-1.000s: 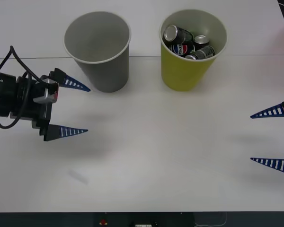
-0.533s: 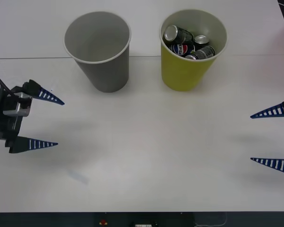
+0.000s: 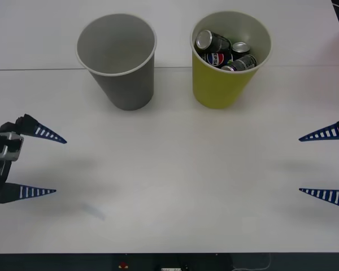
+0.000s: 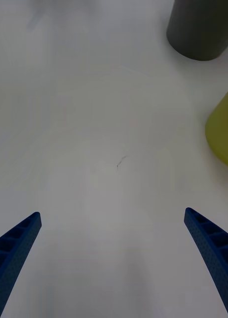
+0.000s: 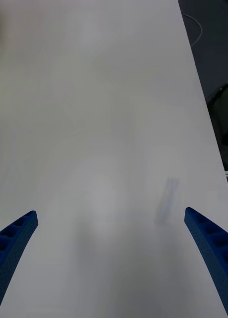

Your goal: Put the can into the green bin and the plastic bottle into the gray bin

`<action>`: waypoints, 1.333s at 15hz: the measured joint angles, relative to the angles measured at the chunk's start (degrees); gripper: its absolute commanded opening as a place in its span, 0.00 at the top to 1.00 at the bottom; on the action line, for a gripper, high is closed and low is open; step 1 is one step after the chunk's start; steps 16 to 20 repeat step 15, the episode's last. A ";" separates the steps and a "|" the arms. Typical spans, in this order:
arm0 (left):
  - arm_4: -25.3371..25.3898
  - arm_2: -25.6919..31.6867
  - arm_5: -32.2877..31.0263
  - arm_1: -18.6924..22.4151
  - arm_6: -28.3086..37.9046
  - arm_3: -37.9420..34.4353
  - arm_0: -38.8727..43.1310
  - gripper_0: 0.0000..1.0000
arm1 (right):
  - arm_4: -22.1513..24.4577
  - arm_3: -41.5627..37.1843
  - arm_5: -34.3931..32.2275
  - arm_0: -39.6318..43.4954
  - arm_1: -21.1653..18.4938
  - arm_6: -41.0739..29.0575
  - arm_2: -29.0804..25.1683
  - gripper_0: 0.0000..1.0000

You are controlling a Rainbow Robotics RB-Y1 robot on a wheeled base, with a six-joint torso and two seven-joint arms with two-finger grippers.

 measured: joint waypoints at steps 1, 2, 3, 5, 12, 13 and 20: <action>0.50 0.00 0.17 0.01 -0.11 0.02 0.62 0.00 | 0.00 0.00 0.00 0.00 0.00 0.00 0.00 0.00; 1.10 -0.04 0.47 0.01 -0.24 -0.01 1.20 0.00 | 0.00 0.00 0.00 0.00 0.00 0.00 0.00 0.00; 1.50 -0.03 0.67 -0.01 -0.36 -0.02 1.49 0.00 | 0.00 0.00 0.00 0.00 0.00 0.00 0.00 0.00; 1.86 0.00 0.88 -0.02 -0.52 -0.01 1.59 0.00 | 0.00 0.00 0.00 0.00 0.00 0.00 0.00 0.00; 2.65 0.02 2.37 -0.05 -0.30 0.59 1.78 0.00 | 0.00 0.00 0.00 0.00 0.00 0.00 0.00 0.00; 2.66 0.02 2.61 -0.01 -0.21 0.83 1.78 0.00 | 0.00 0.00 0.00 0.00 0.00 0.00 0.00 0.00; 2.66 0.02 2.71 0.00 -0.19 0.93 1.78 0.00 | 0.00 0.00 0.00 0.00 0.00 0.00 0.00 0.00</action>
